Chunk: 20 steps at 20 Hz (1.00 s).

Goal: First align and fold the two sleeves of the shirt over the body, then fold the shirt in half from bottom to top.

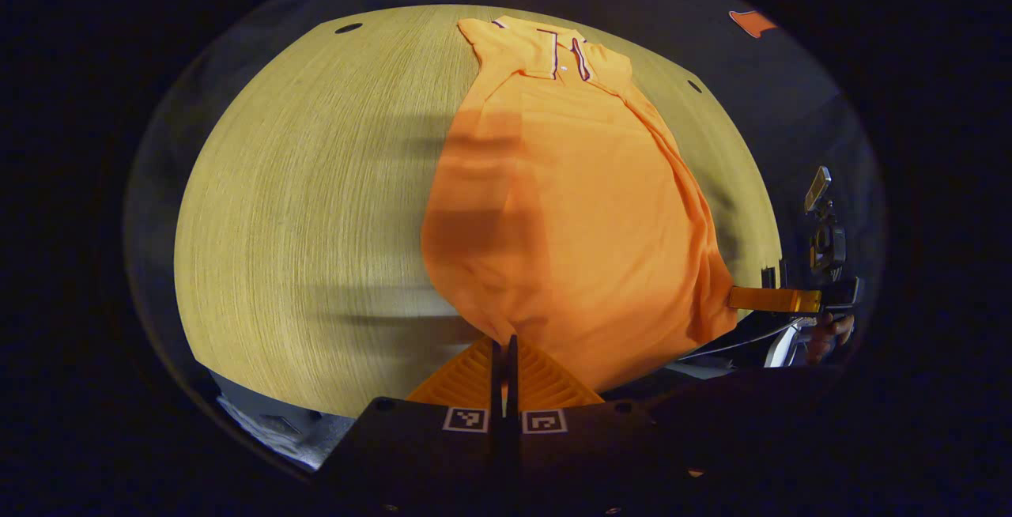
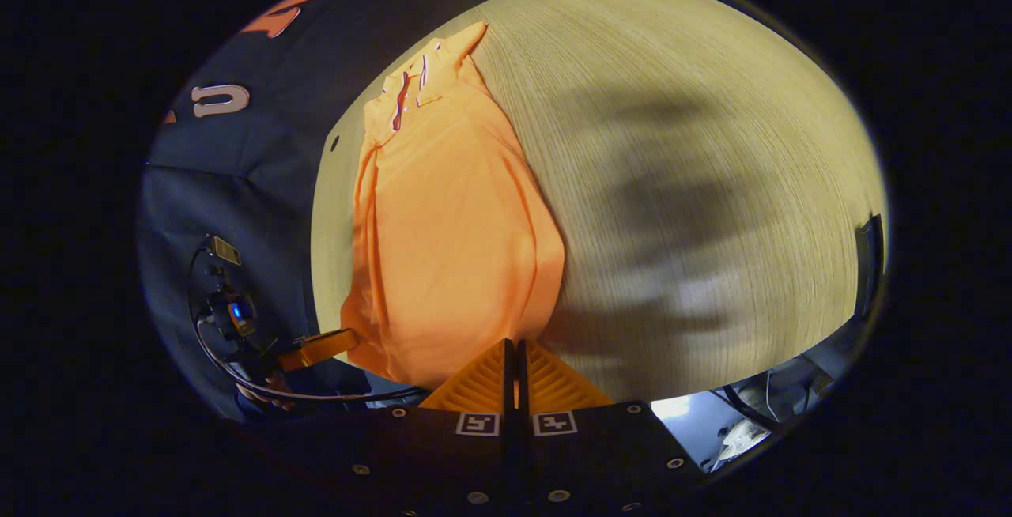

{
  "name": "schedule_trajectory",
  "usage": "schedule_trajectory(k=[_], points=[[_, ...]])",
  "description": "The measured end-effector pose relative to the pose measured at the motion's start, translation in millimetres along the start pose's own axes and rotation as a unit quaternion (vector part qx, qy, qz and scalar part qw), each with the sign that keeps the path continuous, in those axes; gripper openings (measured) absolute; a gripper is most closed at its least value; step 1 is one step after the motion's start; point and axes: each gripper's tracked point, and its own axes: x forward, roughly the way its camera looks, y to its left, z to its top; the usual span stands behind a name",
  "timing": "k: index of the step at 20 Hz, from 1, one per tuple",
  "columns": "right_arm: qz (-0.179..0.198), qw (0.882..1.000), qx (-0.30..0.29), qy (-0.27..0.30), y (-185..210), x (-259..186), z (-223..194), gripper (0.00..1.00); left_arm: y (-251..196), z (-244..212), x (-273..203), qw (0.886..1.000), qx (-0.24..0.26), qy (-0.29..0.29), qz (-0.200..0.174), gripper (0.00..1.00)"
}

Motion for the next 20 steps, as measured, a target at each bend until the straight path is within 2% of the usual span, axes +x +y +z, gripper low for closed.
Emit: schedule_trajectory(k=[4, 7, 10, 12, 16, 17, 19, 20], points=[[0.02, 1.0, -0.006, -0.006, 24, 5, 12, 0.01, -8, 14, -5, 1.0, 0.003, -0.012, -0.013, 0.01], [0.064, 0.998, -0.001, -0.015, 53, 2, 22, 0.01, -22, 33, -13, 0.999, 0.001, -0.032, -0.035, 0.01], [0.092, 0.995, 0.016, -0.029, 65, -4, 37, 0.01, -29, 55, -22, 0.998, 0.007, -0.05, -0.048, 0.01], [0.122, 0.991, 0.03, -0.045, 82, -9, 57, 0.01, -35, 75, -27, 0.996, 0.001, -0.065, -0.062, 0.01], [0.139, 0.987, 0.029, -0.075, 97, -20, 97, 0.01, -38, 119, -32, 0.993, 0.003, -0.093, -0.07, 0.01], [0.142, 0.986, 0.032, -0.084, 99, -20, 107, 0.01, -41, 131, -32, 0.992, 0.004, -0.102, -0.075, 0.01], [0.08, 0.994, -0.001, -0.081, 77, -6, 106, 0.01, -37, 142, -31, 0.992, 0.012, -0.104, -0.07, 0.01], [0.062, 0.996, -0.003, -0.068, 68, -1, 100, 0.01, -38, 139, -30, 0.993, 0.014, -0.096, -0.073, 0.01]])
